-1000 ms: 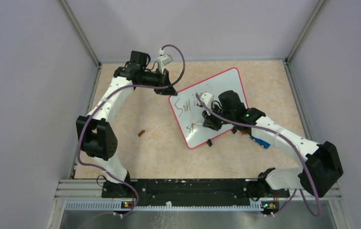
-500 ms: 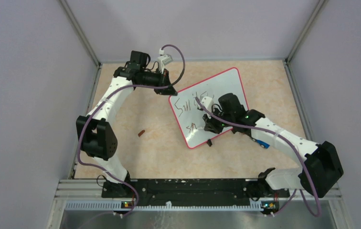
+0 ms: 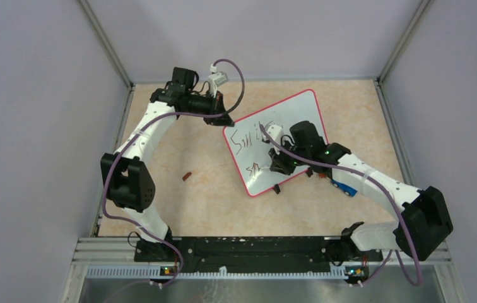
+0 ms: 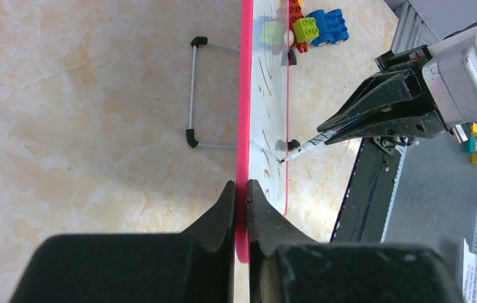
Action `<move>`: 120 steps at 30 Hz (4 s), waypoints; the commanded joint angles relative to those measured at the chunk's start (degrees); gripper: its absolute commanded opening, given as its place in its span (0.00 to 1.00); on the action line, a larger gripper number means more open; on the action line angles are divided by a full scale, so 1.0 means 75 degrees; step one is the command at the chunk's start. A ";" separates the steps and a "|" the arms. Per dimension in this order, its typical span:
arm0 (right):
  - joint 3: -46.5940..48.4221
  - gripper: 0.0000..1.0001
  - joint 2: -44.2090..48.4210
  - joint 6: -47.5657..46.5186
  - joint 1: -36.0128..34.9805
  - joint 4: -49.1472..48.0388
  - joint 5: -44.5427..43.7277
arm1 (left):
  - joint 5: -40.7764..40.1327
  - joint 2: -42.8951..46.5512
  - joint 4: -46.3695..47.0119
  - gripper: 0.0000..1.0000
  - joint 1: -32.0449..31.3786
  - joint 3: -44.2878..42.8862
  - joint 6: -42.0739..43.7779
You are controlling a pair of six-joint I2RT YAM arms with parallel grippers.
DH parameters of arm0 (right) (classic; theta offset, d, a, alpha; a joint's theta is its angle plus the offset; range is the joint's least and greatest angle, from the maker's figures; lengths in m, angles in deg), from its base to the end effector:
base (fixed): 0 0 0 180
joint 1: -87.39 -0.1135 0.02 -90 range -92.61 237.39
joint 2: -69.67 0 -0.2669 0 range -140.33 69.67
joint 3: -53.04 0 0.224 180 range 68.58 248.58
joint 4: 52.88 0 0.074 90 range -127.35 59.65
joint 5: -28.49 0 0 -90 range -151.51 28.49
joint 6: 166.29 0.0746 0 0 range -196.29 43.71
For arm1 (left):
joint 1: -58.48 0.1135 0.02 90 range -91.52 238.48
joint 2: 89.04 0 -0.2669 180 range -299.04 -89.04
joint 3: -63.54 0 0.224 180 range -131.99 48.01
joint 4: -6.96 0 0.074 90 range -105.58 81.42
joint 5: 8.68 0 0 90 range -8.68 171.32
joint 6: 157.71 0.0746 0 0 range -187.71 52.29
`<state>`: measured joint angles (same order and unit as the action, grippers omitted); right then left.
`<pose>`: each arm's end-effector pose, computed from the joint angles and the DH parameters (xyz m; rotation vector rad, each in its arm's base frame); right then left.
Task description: Write a sentence on the whiteboard
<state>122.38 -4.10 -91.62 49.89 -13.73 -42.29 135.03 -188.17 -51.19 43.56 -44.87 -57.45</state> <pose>0.2019 0.1859 0.2529 -1.1958 2.0246 0.5830 0.3335 -0.1511 0.3241 0.8962 2.0764 -1.1579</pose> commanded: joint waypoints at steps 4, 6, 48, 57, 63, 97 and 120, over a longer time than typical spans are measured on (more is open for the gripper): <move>0.0376 0.00 0.0130 -0.0033 0.0281 -0.0286 -0.0239 | -0.0100 -0.0048 -0.0378 0.00 -0.0176 0.0135 0.0048; 0.0356 0.00 0.0193 -0.0052 0.0287 -0.0230 -0.0096 | -0.0097 -0.0054 -0.0385 0.00 -0.0177 0.0137 0.0061; 0.0724 0.00 -0.0215 -0.0187 0.0201 -0.0097 -0.0219 | -0.0037 -0.0048 -0.0421 0.00 -0.0173 0.0220 0.0143; 0.0175 0.00 -0.0017 -0.0234 0.0148 -0.0046 -0.0292 | -0.0061 -0.0045 -0.0415 0.00 -0.0178 0.0254 0.0138; -0.0069 0.00 0.0077 -0.0196 0.0148 -0.0050 -0.0252 | -0.0048 -0.0083 -0.0410 0.00 -0.0177 0.0249 0.0138; 0.0800 0.00 -0.0016 -0.0182 0.0561 0.0133 -0.0321 | -0.0041 -0.0053 -0.0412 0.00 -0.0179 0.0274 0.0160; 0.0293 0.00 0.0236 -0.0399 0.0723 0.0320 -0.0498 | -0.0025 -0.0130 -0.0423 0.00 -0.0177 0.0223 0.0129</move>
<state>123.19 -3.49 -93.26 53.50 -9.40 -43.21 135.23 -188.17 -50.99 43.61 -44.65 -57.03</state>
